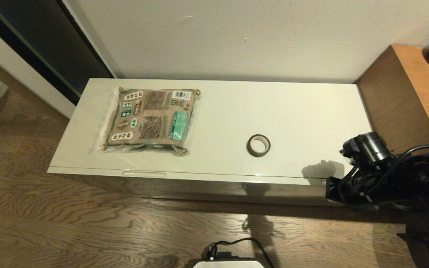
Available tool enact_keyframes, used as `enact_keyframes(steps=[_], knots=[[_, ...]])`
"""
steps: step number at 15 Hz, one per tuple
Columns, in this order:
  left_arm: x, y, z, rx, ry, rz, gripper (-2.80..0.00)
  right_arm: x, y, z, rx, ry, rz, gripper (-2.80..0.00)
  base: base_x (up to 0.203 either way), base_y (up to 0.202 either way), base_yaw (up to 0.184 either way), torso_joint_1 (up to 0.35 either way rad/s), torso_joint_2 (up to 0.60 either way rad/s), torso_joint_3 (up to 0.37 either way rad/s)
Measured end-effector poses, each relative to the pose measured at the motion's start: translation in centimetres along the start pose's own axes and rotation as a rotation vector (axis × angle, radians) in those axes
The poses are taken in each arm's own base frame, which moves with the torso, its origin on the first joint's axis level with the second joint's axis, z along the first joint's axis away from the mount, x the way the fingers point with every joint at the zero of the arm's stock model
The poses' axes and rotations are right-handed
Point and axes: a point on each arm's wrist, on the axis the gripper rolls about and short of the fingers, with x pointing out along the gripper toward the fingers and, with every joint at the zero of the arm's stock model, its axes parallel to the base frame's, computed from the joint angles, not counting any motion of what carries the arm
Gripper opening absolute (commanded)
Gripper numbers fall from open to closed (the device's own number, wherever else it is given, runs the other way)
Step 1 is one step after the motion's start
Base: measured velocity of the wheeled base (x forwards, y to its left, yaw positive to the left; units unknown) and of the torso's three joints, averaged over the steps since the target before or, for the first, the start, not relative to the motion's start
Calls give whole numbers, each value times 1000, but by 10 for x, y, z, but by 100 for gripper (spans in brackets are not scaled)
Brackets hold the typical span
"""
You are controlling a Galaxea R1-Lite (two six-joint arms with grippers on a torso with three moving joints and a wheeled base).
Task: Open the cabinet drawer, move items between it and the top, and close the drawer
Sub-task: Open the drawer
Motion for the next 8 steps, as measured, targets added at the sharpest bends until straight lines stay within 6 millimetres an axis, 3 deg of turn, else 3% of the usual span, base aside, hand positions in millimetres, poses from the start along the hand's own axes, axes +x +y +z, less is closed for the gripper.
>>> enact_keyframes(steps=[3, 8], knots=[[0, 0, 0, 0, -1, 1, -280, 3, -1, -1, -2, -9, 6, -280, 0, 0, 0, 0, 0, 0], [0, 0, 0, 1, -1, 1, -280, -25, 7, 17, 4, -34, 36, -280, 0, 0, 0, 0, 0, 0]])
